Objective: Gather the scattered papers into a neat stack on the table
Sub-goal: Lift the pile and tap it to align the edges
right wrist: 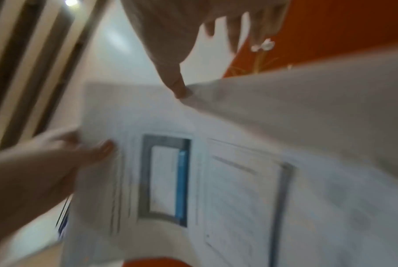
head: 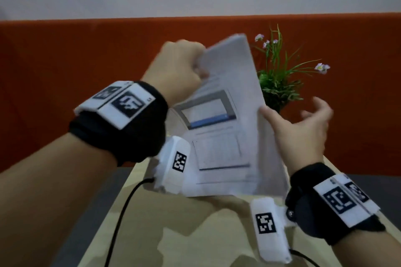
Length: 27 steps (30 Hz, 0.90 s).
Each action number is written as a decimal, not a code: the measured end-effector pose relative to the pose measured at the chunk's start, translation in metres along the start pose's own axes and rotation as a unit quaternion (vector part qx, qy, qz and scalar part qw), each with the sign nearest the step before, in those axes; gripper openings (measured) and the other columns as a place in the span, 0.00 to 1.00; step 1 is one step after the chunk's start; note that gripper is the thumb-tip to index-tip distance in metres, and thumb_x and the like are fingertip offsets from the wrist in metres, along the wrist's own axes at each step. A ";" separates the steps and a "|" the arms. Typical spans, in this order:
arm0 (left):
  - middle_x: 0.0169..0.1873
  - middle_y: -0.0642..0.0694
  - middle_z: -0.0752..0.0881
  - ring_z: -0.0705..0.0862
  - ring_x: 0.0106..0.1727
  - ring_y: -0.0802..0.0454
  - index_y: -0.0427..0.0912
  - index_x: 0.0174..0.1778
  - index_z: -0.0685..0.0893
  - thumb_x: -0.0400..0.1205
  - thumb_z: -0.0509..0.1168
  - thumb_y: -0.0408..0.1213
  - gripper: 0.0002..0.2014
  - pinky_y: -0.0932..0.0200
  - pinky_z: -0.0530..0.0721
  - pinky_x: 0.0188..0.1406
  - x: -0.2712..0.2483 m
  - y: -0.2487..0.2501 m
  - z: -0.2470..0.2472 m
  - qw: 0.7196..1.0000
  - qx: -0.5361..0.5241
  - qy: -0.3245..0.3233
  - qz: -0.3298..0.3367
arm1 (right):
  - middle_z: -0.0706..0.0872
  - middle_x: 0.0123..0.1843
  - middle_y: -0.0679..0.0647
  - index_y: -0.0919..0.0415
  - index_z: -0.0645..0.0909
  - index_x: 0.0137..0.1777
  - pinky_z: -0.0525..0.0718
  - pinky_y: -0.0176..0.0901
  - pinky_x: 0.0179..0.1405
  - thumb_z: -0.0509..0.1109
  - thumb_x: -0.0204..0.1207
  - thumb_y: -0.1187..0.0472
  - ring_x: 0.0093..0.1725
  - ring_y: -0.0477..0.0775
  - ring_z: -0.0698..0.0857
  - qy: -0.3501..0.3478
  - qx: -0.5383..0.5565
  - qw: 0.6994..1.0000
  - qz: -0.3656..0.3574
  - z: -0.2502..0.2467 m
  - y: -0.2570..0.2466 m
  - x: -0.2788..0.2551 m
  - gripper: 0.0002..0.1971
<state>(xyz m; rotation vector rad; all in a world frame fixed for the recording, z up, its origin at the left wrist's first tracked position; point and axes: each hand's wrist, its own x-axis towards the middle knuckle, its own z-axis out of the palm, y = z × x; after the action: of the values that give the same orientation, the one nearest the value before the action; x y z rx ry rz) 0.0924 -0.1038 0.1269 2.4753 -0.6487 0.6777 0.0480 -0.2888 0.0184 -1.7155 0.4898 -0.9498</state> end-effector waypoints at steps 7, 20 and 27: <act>0.55 0.46 0.89 0.88 0.57 0.44 0.46 0.57 0.84 0.82 0.68 0.36 0.08 0.51 0.85 0.55 -0.028 -0.056 0.001 0.952 -0.249 0.112 -0.137 | 0.82 0.66 0.47 0.56 0.64 0.81 0.76 0.46 0.61 0.78 0.68 0.44 0.62 0.52 0.80 -0.132 0.185 0.963 0.144 -0.005 0.023 0.021 0.44; 0.51 0.52 0.88 0.88 0.56 0.48 0.54 0.52 0.81 0.80 0.71 0.34 0.10 0.49 0.86 0.55 -0.073 -0.080 0.070 0.855 -0.455 0.098 -0.230 | 0.87 0.49 0.46 0.51 0.80 0.54 0.82 0.43 0.45 0.71 0.78 0.61 0.50 0.47 0.86 -0.162 0.126 0.979 0.011 0.005 0.028 0.012 0.08; 0.43 0.55 0.85 0.86 0.48 0.50 0.51 0.49 0.78 0.81 0.69 0.34 0.08 0.53 0.86 0.47 -0.065 -0.078 0.082 0.854 -0.420 0.184 -0.247 | 0.84 0.44 0.49 0.48 0.77 0.43 0.81 0.45 0.42 0.69 0.78 0.61 0.44 0.50 0.84 -0.127 0.107 0.986 -0.002 0.009 0.019 0.017 0.07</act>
<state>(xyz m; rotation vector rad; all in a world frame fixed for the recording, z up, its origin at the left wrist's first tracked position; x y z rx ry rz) 0.1130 -0.0695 0.0028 1.5285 -0.0859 0.4874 0.0678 -0.3018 0.0053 -1.6124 0.2079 -0.7427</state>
